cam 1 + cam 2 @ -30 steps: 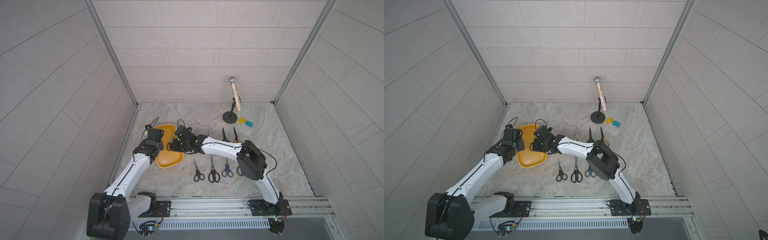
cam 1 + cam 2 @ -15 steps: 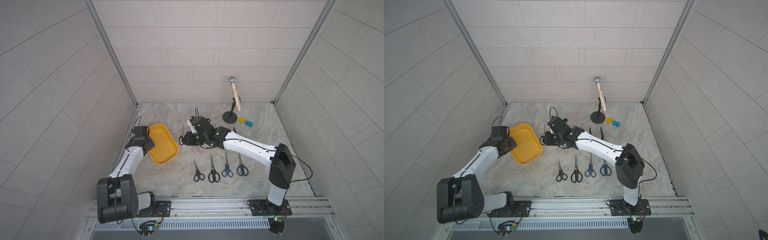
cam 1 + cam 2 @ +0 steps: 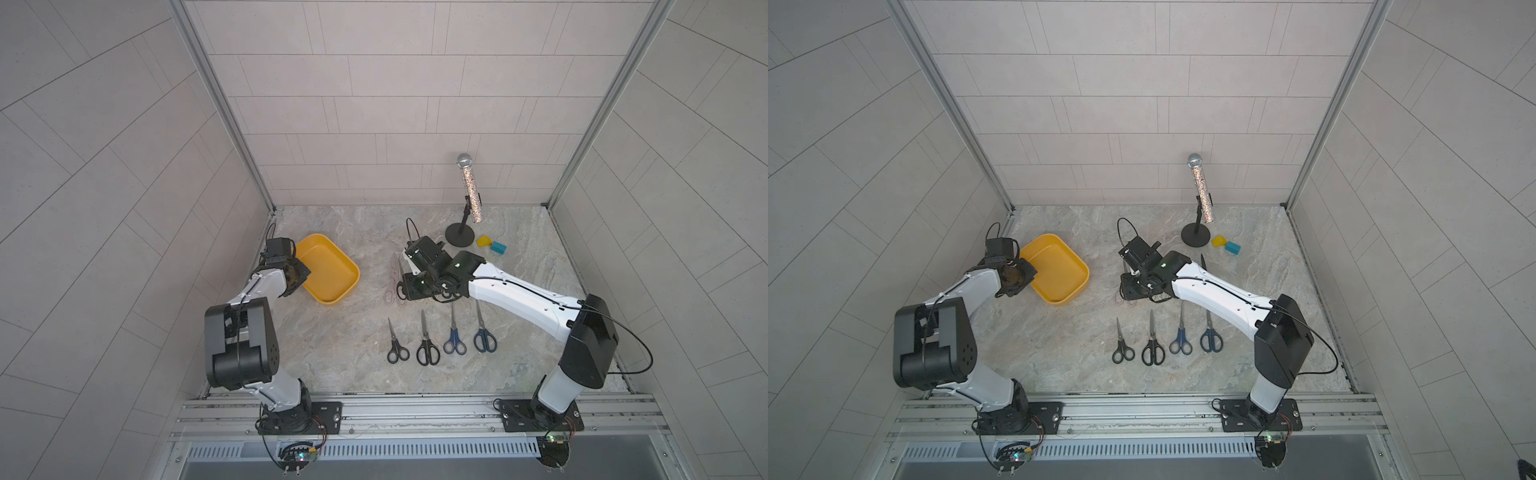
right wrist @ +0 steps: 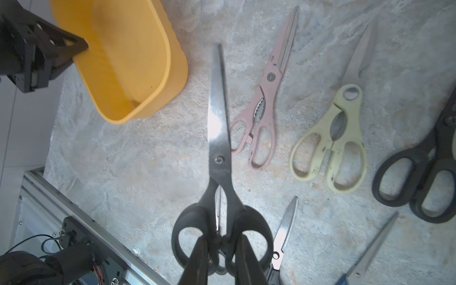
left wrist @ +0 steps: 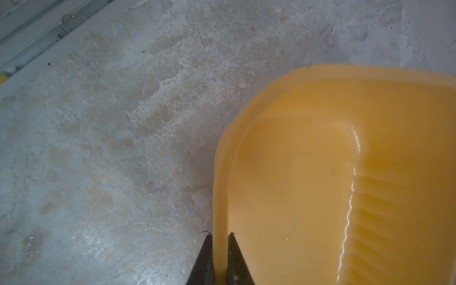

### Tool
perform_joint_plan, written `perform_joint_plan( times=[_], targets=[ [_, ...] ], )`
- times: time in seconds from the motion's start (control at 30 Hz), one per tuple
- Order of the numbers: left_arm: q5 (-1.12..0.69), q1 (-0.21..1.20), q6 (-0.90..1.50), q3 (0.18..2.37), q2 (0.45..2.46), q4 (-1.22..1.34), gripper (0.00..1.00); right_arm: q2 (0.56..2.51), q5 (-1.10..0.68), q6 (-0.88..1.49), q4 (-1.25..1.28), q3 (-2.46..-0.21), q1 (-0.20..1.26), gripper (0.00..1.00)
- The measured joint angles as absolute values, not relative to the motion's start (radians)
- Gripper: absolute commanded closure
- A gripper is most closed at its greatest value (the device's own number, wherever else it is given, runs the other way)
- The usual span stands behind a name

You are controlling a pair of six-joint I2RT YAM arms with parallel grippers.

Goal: Take the scissors out of the storage box
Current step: Place the storage box at the center of the board, then place the scissors at the center of the board.

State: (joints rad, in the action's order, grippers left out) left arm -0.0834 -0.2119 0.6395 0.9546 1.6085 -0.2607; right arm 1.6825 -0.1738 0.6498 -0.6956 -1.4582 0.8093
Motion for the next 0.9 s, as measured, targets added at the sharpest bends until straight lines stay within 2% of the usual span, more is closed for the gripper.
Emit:
perform_joint_plan(
  times=[0.03, 0.1, 0.17, 0.23, 0.4, 0.67, 0.9],
  targets=[
    [-0.083, -0.213, 0.643, 0.962, 1.619, -0.26, 0.73, 1.687, -0.174, 0.645, -0.702, -1.458, 0.809, 0.95],
    [-0.086, -0.216, 0.646, 0.967, 1.627, -0.258, 0.56, 1.699, -0.175, 0.639, -0.705, -1.454, 0.81, 0.95],
    [-0.083, -0.216, 0.652, 0.969, 1.625, -0.259, 0.29, 1.719, -0.178, 0.639, -0.707, -1.452, 0.811, 0.95],
    [-0.078, -0.216, 0.656, 0.972, 1.618, -0.261, 0.11, 1.742, -0.181, 0.641, -0.706, -1.451, 0.818, 0.95],
    [-0.056, -0.216, 0.618, 0.978, 1.517, -0.3, 0.08, 1.81, -0.24, 0.688, -0.692, -1.451, 0.865, 0.95],
    [-0.033, -0.215, 0.502, 0.999, 1.196, -0.413, 0.1, 1.905, -0.374, 0.848, -0.571, -1.448, 0.999, 0.95],
    [-0.048, -0.209, 0.461, 0.987, 1.04, -0.56, 0.11, 2.002, -0.366, 1.009, -0.516, -1.448, 1.076, 0.97]
  ],
)
